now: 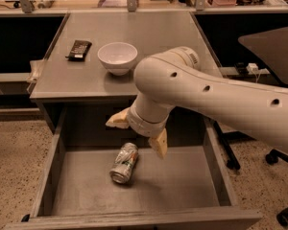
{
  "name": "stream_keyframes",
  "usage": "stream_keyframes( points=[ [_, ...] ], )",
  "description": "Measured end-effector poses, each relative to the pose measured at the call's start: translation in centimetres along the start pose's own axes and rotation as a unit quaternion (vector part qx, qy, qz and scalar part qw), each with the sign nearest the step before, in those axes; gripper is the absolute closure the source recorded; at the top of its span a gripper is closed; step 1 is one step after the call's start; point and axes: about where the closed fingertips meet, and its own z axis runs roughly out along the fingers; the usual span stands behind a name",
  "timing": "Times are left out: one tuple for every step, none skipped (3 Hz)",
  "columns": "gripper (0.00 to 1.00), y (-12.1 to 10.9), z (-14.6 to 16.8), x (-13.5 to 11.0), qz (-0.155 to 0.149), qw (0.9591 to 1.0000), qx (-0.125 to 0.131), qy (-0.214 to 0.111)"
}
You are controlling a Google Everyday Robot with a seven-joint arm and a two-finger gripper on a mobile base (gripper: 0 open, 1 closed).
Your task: Pick 7up can from top drawer and place on counter
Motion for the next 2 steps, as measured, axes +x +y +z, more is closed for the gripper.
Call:
stream_keyframes(
  points=[
    [0.00,-0.8,3.7,-3.2,-0.129,0.9905,-0.006,-0.047],
    [0.00,-0.3,6.5,-4.2,-0.172,0.9824,-0.034,-0.065]
  ],
)
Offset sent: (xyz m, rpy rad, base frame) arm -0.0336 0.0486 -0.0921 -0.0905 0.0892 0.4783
